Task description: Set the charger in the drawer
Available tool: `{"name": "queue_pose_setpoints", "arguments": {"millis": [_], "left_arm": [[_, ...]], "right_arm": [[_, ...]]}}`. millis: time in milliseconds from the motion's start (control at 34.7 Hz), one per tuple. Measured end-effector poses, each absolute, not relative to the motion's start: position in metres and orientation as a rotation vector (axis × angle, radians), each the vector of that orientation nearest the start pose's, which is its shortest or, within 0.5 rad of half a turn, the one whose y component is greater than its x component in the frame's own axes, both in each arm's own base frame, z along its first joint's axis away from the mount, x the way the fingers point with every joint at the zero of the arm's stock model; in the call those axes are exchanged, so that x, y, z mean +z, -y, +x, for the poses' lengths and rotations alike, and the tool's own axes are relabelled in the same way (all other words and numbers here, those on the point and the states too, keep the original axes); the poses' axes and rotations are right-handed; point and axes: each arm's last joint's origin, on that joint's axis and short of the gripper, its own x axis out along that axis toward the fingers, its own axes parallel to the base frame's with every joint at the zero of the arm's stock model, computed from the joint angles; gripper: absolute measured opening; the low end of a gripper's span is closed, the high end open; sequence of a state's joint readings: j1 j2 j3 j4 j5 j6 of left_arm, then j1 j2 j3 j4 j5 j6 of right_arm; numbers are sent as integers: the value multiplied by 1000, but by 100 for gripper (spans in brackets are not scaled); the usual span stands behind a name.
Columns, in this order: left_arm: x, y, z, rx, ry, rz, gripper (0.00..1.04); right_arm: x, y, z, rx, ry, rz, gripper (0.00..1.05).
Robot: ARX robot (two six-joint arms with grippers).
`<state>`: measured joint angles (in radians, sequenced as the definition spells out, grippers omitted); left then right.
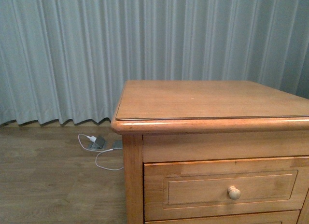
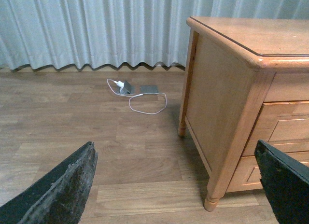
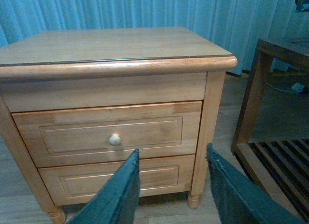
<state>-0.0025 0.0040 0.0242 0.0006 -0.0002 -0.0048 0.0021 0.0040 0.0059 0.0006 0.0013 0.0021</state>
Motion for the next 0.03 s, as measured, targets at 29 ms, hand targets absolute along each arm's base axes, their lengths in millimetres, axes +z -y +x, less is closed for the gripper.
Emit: {"name": "queue_pose_setpoints", "arguments": {"millis": [29], "left_arm": [[172,0,96,-2,21,-5,98]], "right_arm": [[165,0,98,1,2,2,50]]}}
